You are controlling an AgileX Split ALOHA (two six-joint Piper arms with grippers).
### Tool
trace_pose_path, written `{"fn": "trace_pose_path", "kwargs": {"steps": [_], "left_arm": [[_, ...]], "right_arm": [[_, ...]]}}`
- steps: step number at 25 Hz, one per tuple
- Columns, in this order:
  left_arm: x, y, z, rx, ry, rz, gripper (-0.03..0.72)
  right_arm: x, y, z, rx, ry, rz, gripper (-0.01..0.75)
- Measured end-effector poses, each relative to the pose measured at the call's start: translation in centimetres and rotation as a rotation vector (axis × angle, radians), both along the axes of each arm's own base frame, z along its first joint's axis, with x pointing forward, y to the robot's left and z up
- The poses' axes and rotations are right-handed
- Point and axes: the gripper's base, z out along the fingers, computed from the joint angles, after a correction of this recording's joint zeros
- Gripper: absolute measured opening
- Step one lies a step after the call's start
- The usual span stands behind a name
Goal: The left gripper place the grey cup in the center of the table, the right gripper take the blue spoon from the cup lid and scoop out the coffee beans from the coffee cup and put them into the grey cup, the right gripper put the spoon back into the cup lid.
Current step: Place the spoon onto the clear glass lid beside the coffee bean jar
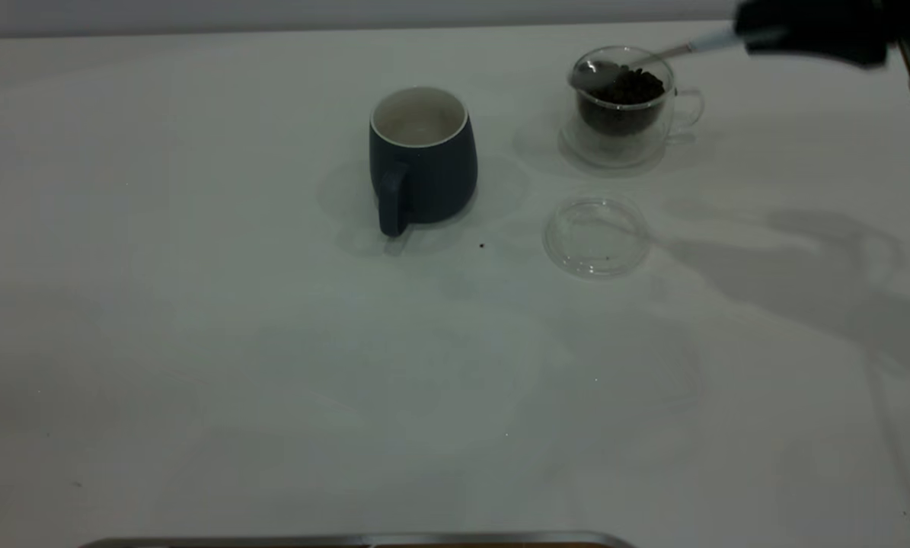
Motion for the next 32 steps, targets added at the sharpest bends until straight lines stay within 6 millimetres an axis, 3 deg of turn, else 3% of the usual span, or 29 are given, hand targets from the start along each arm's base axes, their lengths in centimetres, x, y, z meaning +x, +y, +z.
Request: {"fn": "trace_pose_path", "kwargs": {"steps": [5, 12, 22, 32], "left_arm": [[0.0, 0.0, 0.0, 0.002, 0.000, -0.002, 0.567], [0.0, 0.0, 0.0, 0.002, 0.000, -0.002, 0.567], [0.0, 0.0, 0.0, 0.002, 0.000, -0.002, 0.567], [0.0, 0.0, 0.0, 0.002, 0.000, -0.002, 0.567]], "right_arm": [[-0.6, -0.6, -4.0, 0.022, 0.116, -0.056, 0.107], [0.1, -0.5, -9.2, 0.056, 0.232, -0.048, 0.107], [2.0, -0.5, -11.4, 0.075, 0.205, -0.020, 0.107], [1.9, -0.3, -12.9, 0.055, 0.134, 0.074, 0.107]]}}
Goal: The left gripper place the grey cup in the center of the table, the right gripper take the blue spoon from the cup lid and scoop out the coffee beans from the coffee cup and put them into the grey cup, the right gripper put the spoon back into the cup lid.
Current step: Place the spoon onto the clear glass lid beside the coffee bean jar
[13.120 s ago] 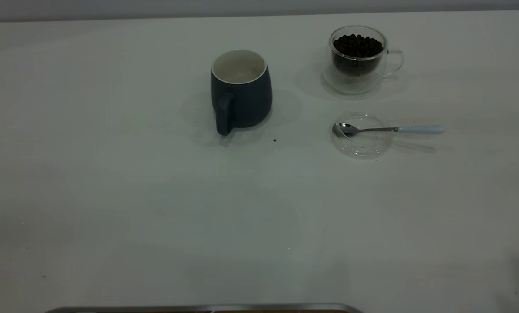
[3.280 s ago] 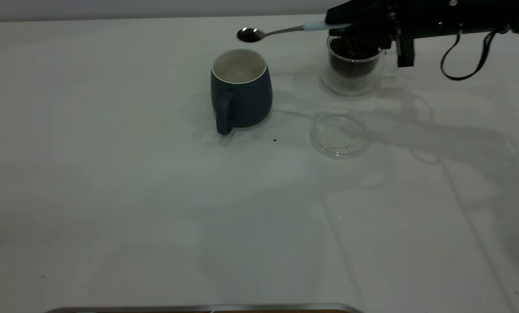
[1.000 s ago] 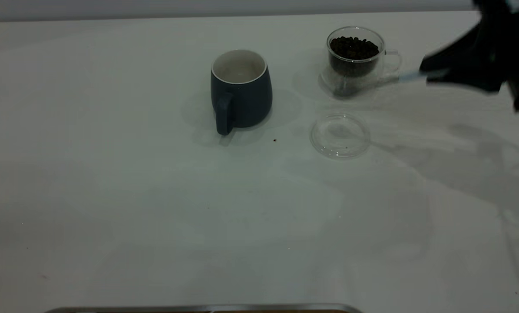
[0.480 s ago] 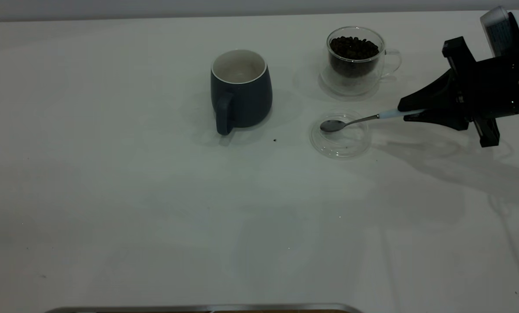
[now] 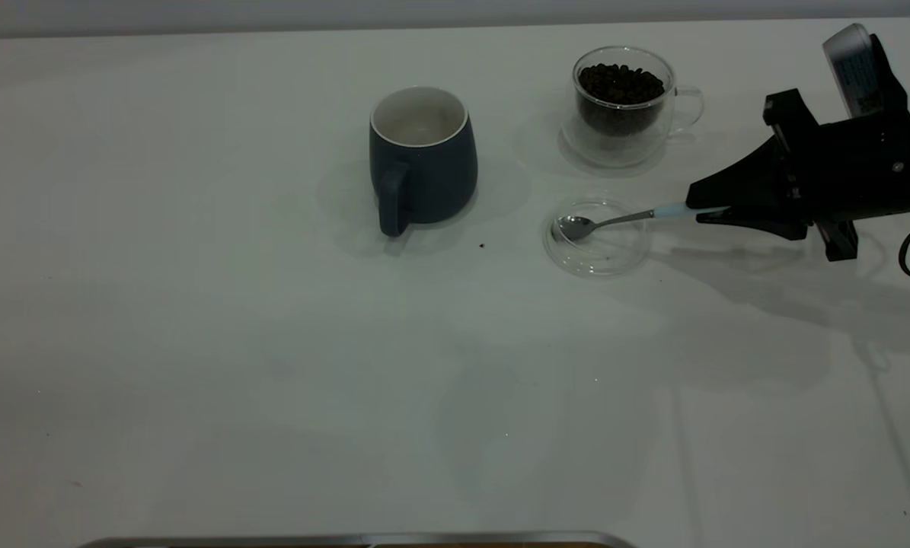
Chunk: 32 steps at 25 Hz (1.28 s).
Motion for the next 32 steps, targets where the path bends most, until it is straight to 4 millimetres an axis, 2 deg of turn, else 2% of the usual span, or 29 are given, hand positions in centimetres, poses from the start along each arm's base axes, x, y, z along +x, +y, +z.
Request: {"fn": "trace_pose_path", "kwargs": {"steps": [6, 9, 11, 18, 21, 24, 32], "left_arm": [[0.0, 0.0, 0.0, -0.001, 0.000, 0.001, 0.567], [0.0, 0.0, 0.0, -0.002, 0.000, 0.001, 0.567], [0.0, 0.0, 0.0, -0.002, 0.000, 0.001, 0.567], [0.0, 0.0, 0.0, -0.002, 0.000, 0.001, 0.567], [0.0, 0.0, 0.0, -0.002, 0.000, 0.001, 0.567], [0.0, 0.0, 0.0, -0.002, 0.000, 0.001, 0.567], [0.0, 0.0, 0.0, -0.002, 0.000, 0.001, 0.567]], "right_arm": [[0.0, 0.0, 0.0, -0.022, -0.052, 0.042, 0.110], [0.0, 0.0, 0.0, -0.023, -0.055, 0.044, 0.144], [0.0, 0.0, 0.0, -0.027, -0.062, 0.050, 0.199], [0.0, 0.2, 0.2, -0.005, -0.101, 0.077, 0.512], [0.0, 0.2, 0.1, -0.010, -0.106, 0.082, 0.614], [-0.1, -0.1, -0.3, -0.072, -0.107, 0.092, 0.645], [-0.2, -1.1, -1.4, -0.238, -0.053, 0.086, 0.638]]}}
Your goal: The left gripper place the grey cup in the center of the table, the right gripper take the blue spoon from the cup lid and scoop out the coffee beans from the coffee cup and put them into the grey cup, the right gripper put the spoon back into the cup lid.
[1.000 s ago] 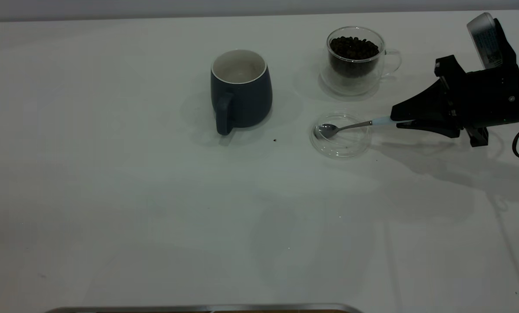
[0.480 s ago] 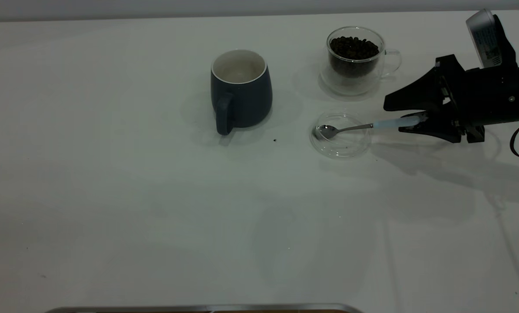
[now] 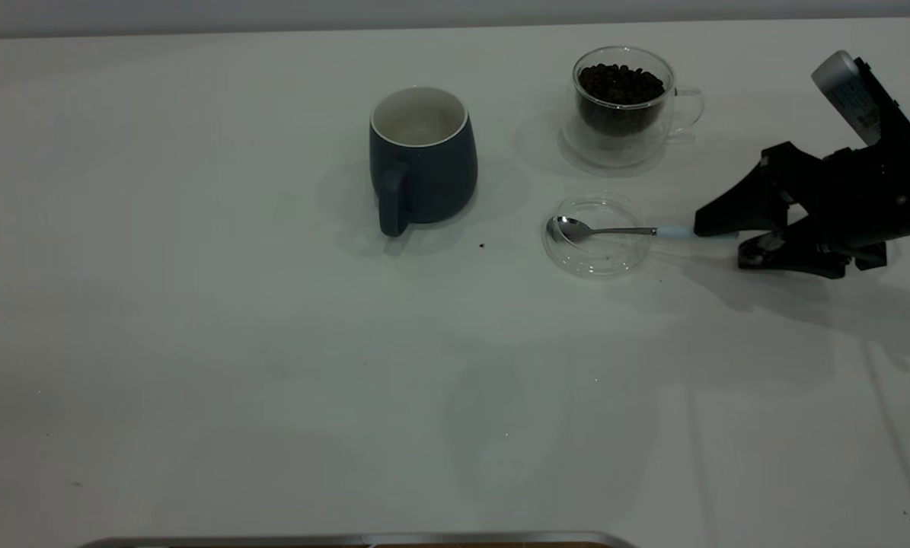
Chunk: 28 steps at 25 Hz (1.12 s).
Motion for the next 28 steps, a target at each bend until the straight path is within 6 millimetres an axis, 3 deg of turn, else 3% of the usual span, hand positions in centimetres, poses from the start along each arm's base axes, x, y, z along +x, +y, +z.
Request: {"fn": "trace_pose_path", "kwargs": {"steps": [5, 10, 20, 24, 28], "left_arm": [[0.0, 0.0, 0.0, 0.000, 0.000, 0.000, 0.567], [0.0, 0.0, 0.0, 0.002, 0.000, -0.001, 0.567], [0.0, 0.0, 0.0, 0.002, 0.000, -0.001, 0.567], [0.0, 0.0, 0.0, 0.002, 0.000, -0.001, 0.567], [0.0, 0.0, 0.0, 0.001, 0.000, -0.001, 0.567]], "right_arm": [[0.1, -0.4, 0.1, -0.047, 0.009, -0.013, 0.630], [1.2, -0.4, 3.4, -0.040, -0.054, -0.011, 0.624], [1.6, -0.5, 13.1, -0.110, -0.197, 0.107, 0.603], [1.0, -0.6, 18.7, -0.135, -0.283, 0.080, 0.597], [-1.4, 0.0, 26.0, -0.105, -0.412, 0.083, 0.594]]}}
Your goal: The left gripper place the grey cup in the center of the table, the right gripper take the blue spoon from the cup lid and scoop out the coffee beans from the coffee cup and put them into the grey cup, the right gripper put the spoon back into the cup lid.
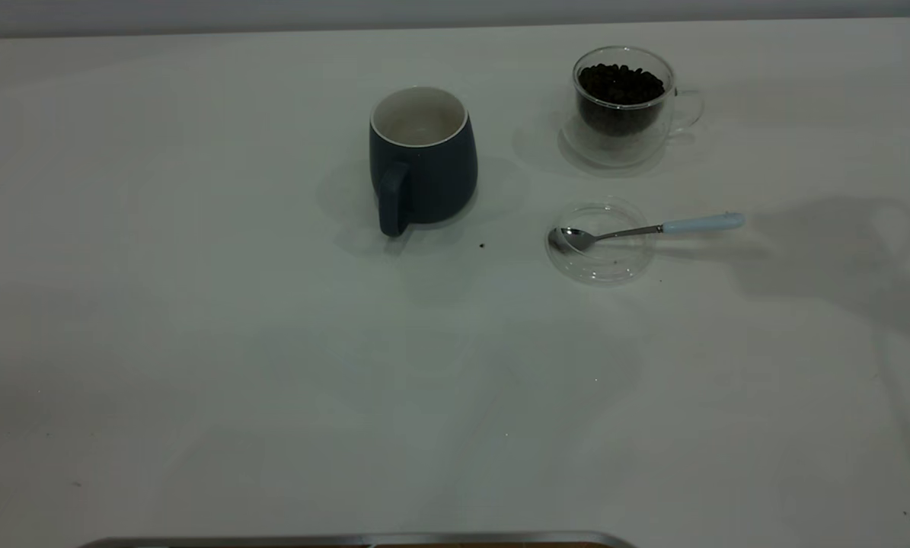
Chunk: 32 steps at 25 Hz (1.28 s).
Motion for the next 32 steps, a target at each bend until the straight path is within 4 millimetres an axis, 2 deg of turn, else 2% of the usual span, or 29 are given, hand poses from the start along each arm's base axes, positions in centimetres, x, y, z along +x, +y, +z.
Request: {"fn": "trace_pose_path", "kwargs": {"steps": [2, 6, 11, 20, 24, 32], "left_arm": [[0.0, 0.0, 0.0, 0.000, 0.000, 0.000, 0.567], [0.0, 0.0, 0.0, 0.000, 0.000, 0.000, 0.567], [0.0, 0.0, 0.0, 0.000, 0.000, 0.000, 0.567], [0.0, 0.0, 0.0, -0.002, 0.000, 0.001, 0.567], [0.0, 0.0, 0.0, -0.002, 0.000, 0.001, 0.567], [0.0, 0.0, 0.0, -0.002, 0.000, 0.001, 0.567]], "right_arm": [[-1.9, 0.4, 3.5, 0.002, -0.059, 0.017, 0.593], [-6.2, 0.6, 8.3, -0.045, -0.111, 0.005, 0.592], [-11.5, 0.5, 10.9, -0.125, -0.101, -0.039, 0.592], [-18.4, 0.0, 10.0, -0.329, -0.155, -0.077, 0.592], [-21.1, -0.6, 9.8, -0.461, -0.103, -0.057, 0.592], [-24.3, -1.0, 9.6, -0.461, -0.005, -0.197, 0.592]]}}
